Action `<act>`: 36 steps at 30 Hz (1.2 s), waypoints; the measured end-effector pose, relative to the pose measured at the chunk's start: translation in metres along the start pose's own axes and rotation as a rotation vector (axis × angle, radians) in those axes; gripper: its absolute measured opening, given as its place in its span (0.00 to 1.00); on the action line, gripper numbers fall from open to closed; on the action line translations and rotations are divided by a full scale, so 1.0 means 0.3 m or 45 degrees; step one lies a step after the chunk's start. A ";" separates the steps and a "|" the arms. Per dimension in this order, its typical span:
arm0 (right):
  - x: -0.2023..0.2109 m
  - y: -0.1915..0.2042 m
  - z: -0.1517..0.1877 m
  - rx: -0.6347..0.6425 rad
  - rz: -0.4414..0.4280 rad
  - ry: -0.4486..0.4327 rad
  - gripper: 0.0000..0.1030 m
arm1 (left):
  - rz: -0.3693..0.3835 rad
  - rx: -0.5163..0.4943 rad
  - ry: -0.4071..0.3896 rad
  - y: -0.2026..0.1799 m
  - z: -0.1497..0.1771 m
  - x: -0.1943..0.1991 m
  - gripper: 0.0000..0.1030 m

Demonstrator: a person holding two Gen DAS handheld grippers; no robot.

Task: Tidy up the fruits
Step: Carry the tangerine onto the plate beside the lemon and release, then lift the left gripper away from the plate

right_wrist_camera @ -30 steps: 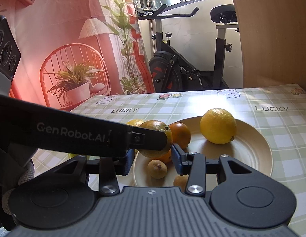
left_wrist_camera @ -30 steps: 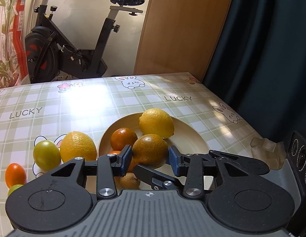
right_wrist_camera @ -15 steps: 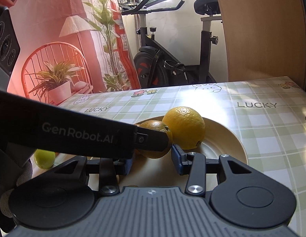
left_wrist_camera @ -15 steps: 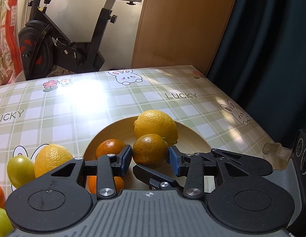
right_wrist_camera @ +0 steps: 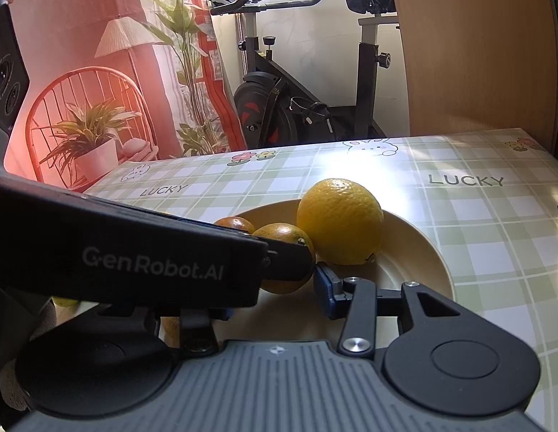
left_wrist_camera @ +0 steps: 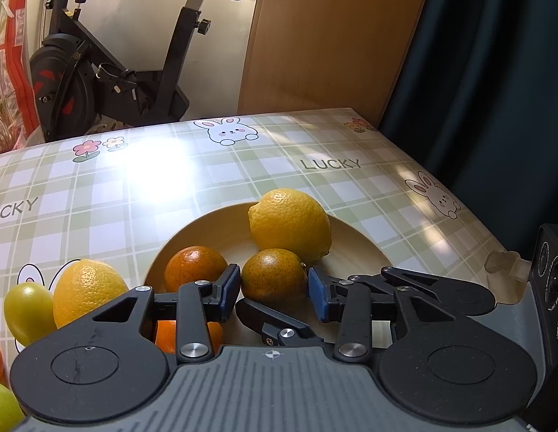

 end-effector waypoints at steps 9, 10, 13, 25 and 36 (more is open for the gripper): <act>-0.012 0.005 0.004 0.010 0.019 0.019 0.46 | -0.006 0.014 0.000 -0.001 0.005 -0.003 0.43; -0.012 0.006 0.002 0.012 0.024 0.017 0.46 | -0.006 0.017 -0.004 0.001 0.005 0.001 0.43; -0.005 0.003 0.004 0.007 0.029 0.003 0.46 | 0.009 0.057 -0.025 0.017 0.002 0.027 0.43; 0.045 0.039 0.015 0.059 -0.012 -0.042 0.59 | -0.032 0.140 -0.102 0.144 -0.004 0.178 0.45; 0.109 0.091 0.002 0.085 -0.018 -0.068 0.59 | -0.116 0.193 -0.181 0.329 -0.006 0.324 0.46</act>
Point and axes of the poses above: each gripper's, at about its wrist camera, not at the fingertips, and x roughly against the way its jaws point, y to its left, z to its underside, the point moved 6 cm from there along -x, roughly the way its jaws point, and after that the axes turned 6 degrees about -z, right-handed, at the moved point
